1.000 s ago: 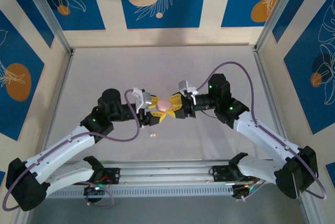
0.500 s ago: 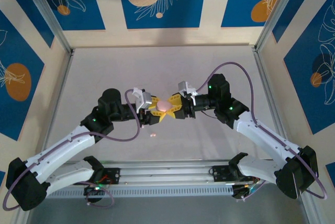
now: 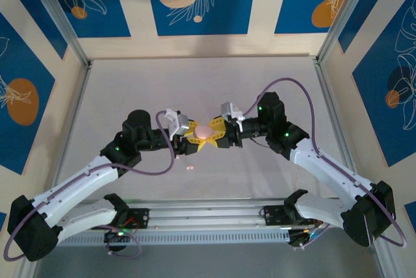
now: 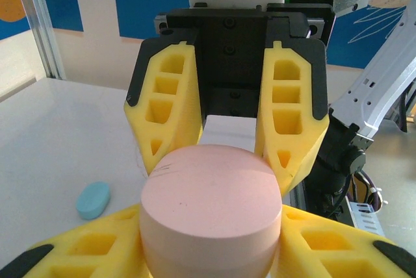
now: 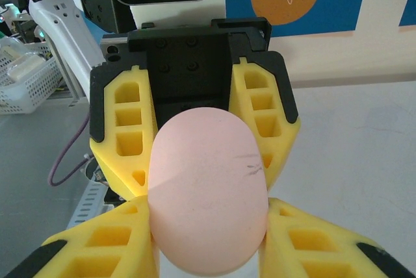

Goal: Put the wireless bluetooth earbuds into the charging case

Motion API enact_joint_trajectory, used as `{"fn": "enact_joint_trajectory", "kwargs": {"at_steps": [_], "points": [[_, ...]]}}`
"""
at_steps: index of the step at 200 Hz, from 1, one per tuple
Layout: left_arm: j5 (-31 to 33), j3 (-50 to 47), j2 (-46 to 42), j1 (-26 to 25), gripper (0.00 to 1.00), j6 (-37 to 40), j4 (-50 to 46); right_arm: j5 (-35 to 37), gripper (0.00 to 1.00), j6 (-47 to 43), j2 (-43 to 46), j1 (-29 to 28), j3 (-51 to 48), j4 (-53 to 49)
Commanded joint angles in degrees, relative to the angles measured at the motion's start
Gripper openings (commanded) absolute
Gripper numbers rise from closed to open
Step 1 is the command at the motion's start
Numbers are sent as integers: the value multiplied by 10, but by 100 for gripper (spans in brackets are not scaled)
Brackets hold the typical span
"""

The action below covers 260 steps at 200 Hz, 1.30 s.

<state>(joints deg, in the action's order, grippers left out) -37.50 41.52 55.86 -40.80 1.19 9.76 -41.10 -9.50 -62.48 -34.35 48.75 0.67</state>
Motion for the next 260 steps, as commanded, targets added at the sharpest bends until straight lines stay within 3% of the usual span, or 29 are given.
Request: {"fn": "enact_joint_trajectory", "kwargs": {"at_steps": [1, 50, 91, 144, 198, 236, 260], "points": [[-4, 9, 4, -1, 41, -17, 39, 16, 36, -22, -1, -12, 13, -16], [-8, -2, 0, -1, 35, -11, 48, 24, 39, -6, -1, -12, 17, -21], [-13, -24, -9, -1, 31, 10, 73, 29, 47, 75, -11, 5, 40, -49], [-21, -32, -8, -1, 31, 4, 90, 37, 56, 164, -27, 24, 62, -59], [-20, -32, -10, -1, 30, -1, 89, 42, 61, 213, -50, 31, 85, -63], [-13, -38, -14, -1, 30, -7, 98, 84, 64, 265, -71, 38, 115, -94], [0, -43, -16, -1, 31, -12, 103, 68, 65, 279, -88, 41, 139, -123]]}}
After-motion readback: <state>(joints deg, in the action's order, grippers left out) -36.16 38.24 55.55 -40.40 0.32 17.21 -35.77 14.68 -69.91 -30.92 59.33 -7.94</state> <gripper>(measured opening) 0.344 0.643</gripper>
